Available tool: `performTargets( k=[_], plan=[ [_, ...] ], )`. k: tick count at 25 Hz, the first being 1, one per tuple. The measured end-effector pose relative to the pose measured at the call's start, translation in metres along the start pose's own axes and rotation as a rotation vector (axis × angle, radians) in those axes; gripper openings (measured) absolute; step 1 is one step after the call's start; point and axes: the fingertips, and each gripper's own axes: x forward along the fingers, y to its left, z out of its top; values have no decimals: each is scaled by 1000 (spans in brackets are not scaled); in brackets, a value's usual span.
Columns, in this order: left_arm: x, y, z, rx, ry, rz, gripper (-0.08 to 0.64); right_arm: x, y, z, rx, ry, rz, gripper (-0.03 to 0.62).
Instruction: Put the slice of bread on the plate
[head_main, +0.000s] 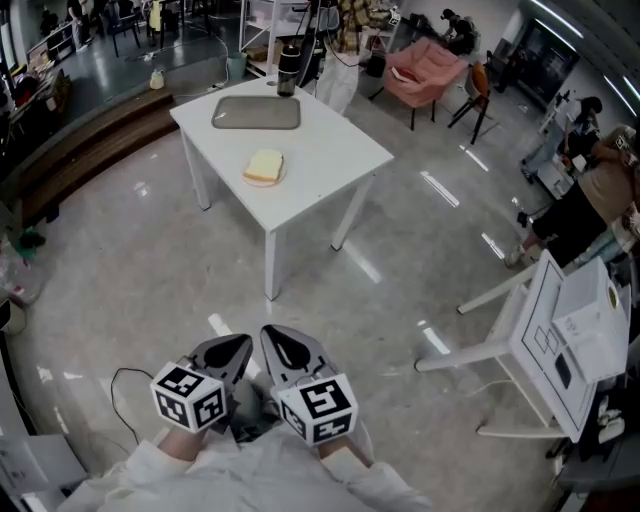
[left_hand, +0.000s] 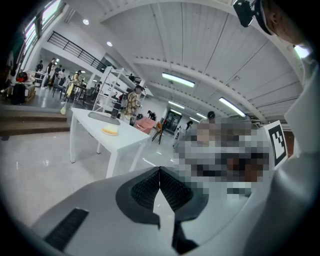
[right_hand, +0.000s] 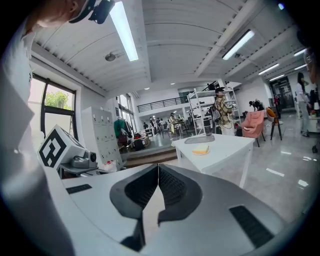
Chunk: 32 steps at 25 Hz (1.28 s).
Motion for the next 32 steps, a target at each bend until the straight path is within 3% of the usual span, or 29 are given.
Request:
performTargets(
  k=[6,14,21,32],
  plan=[
    [17,14,11,15,-7,10,9,11,-26,-1,39,2,-33,14],
    [57,66,61,34,-8,5,9,77,-63,26,49,-1,-42,14],
    [83,114,130,68,-20,-55,9,141,-87,83,83,-91,-93,14],
    [123,179,174,113,36,-158,9,224,-118,107,105,-117,-194,14]
  ],
)
